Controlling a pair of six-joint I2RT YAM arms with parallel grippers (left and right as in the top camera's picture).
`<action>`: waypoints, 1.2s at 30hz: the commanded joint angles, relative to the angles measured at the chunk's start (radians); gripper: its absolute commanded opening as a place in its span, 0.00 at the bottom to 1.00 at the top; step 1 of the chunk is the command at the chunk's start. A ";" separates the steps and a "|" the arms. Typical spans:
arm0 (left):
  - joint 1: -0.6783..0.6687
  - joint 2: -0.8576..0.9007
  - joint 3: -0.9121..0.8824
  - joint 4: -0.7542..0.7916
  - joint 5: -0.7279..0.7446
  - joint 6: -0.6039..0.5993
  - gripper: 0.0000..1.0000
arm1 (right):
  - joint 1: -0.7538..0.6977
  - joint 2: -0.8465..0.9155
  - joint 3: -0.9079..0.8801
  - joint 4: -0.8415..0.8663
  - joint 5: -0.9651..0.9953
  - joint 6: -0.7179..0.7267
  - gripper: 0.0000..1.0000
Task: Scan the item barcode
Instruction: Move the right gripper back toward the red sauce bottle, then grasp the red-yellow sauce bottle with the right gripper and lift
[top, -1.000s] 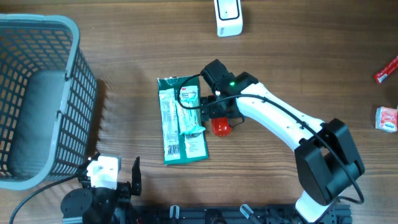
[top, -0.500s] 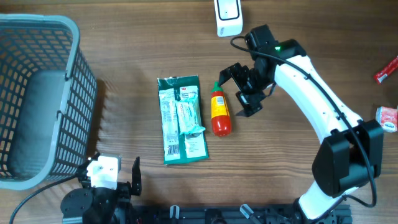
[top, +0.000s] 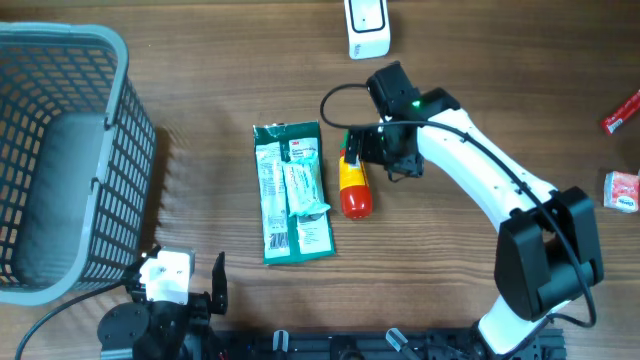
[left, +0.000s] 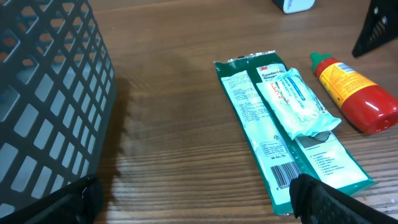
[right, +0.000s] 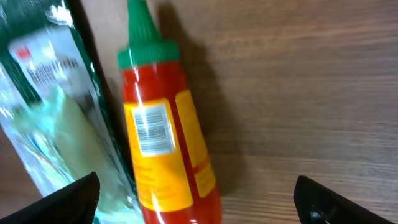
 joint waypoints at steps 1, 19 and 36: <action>-0.005 -0.007 0.001 0.002 0.012 0.015 1.00 | 0.060 0.018 -0.044 0.002 -0.053 -0.111 1.00; -0.005 -0.007 0.001 0.002 0.012 0.015 1.00 | 0.159 0.018 -0.271 0.211 0.079 -0.087 0.58; -0.005 -0.007 0.001 0.002 0.012 0.015 1.00 | 0.159 -0.008 0.053 0.091 0.589 -0.312 0.42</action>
